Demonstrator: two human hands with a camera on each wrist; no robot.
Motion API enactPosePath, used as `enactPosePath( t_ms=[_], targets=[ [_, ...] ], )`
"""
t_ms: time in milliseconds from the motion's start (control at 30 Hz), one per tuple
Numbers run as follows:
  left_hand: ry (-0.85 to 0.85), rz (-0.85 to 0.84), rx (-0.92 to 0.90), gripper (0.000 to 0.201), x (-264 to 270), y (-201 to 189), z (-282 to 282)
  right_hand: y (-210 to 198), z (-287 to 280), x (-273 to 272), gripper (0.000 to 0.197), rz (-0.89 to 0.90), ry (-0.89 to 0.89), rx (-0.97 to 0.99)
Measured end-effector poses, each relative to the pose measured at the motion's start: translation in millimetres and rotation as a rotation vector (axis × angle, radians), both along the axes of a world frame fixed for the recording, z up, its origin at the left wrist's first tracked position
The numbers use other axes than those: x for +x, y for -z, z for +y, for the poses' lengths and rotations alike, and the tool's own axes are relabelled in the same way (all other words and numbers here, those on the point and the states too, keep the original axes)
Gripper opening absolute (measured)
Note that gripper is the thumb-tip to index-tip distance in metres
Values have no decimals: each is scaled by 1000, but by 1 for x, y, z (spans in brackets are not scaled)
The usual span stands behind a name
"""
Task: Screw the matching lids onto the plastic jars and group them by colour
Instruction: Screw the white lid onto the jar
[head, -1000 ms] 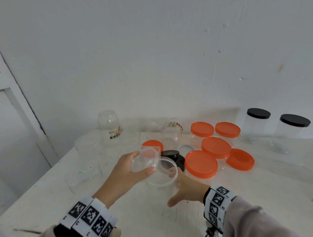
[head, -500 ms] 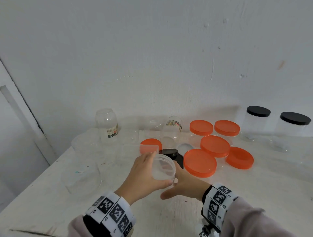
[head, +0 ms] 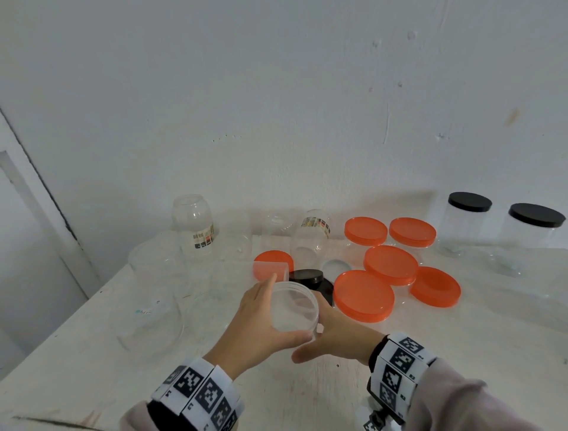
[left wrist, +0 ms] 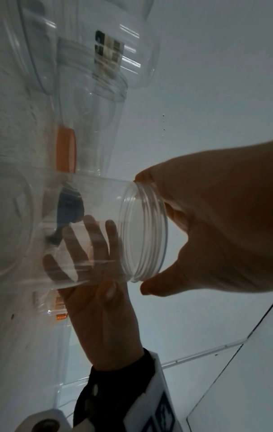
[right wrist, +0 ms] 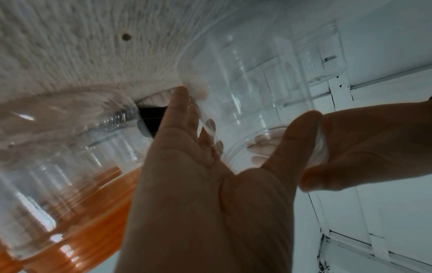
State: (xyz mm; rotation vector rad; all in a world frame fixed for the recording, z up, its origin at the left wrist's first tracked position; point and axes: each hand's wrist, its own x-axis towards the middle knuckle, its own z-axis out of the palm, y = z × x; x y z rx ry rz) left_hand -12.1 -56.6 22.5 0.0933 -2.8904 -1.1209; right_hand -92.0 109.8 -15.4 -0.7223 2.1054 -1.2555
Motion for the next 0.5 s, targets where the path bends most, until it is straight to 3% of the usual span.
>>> enactPosePath(
  t_ms=[100,200,367,500],
  targets=[
    [27,-32,135,130,1,9,-13,-7,3,1,121,8,-21,19],
    [40,-87,308,115,6,24,-28,-26,5,1,129,68,-53,79],
    [66,-110,460,104,6,43,-31,-65,-13,1,109,297,-219,278],
    [98,-74,391,80,-1,45,-25,-85,-37,-2,105,456,-386,535]
  ],
)
